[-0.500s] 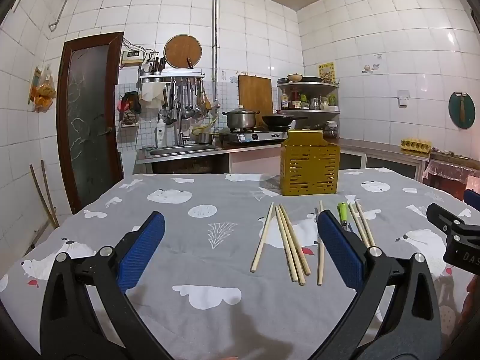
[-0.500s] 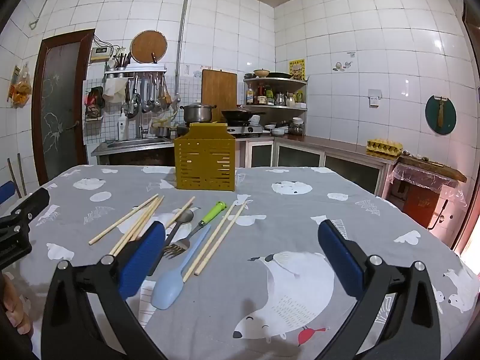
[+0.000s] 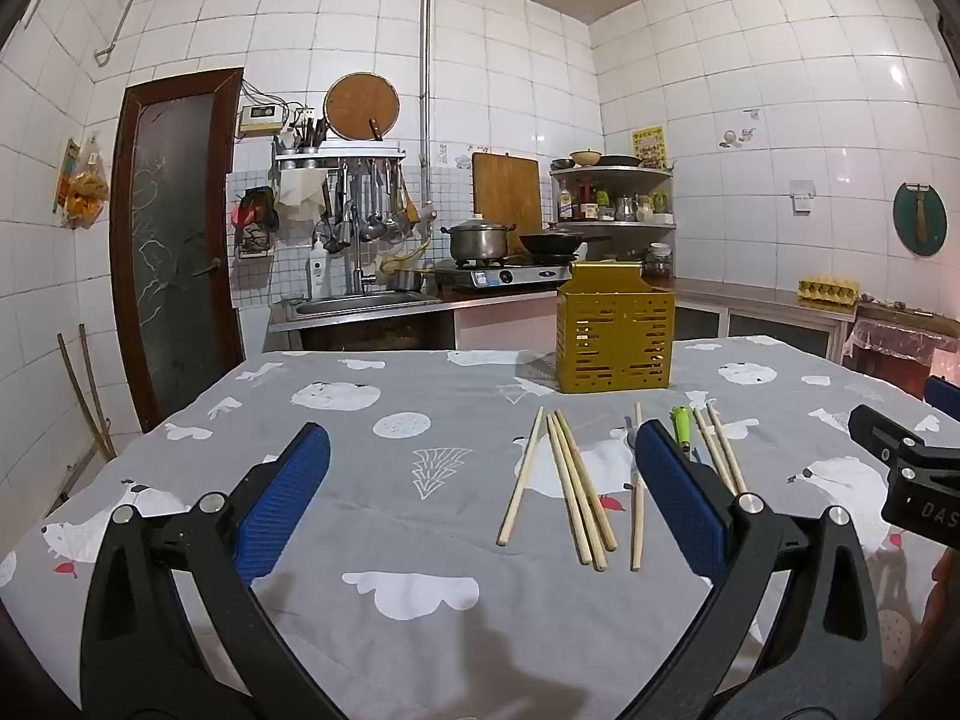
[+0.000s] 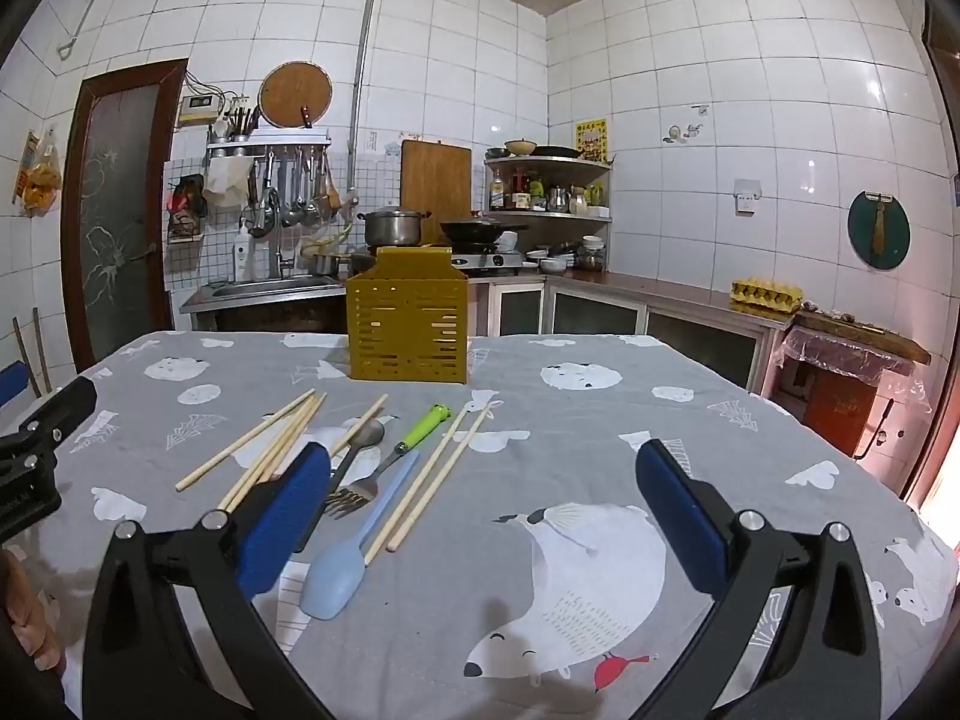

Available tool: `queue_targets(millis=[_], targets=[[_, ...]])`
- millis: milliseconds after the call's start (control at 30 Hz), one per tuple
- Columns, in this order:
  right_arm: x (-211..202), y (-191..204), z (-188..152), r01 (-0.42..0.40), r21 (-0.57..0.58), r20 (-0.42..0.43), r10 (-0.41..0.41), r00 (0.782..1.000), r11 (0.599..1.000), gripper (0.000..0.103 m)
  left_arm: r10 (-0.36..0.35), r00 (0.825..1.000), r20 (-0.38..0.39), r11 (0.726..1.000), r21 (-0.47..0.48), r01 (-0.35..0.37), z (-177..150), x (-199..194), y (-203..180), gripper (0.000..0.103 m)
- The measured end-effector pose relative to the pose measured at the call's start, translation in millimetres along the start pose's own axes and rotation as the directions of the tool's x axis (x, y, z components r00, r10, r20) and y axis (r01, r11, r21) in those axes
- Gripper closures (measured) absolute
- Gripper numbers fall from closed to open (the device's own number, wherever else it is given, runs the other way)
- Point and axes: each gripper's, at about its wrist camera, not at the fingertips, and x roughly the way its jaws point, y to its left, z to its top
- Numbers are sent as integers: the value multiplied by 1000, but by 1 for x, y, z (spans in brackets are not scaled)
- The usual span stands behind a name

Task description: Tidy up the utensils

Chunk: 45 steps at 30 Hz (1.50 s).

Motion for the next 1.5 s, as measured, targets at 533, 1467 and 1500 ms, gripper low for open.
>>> queue_targets(millis=[533,1467,1500], targets=[[1,-2,1,0,1,0,0,1000,1000,4,-6,1000,-1,1000,-1,6,4,-3,-7,5],[1,-4,2,-6,5,-6,6,1000,1000,4,-8,1000,-11,1000,-15,8,5,-3,-3,5],[1,-3,2,-4,2,-9,4,1000,1000,4,-7,1000,-10,1000,-14,7,5,-2,-2,5]])
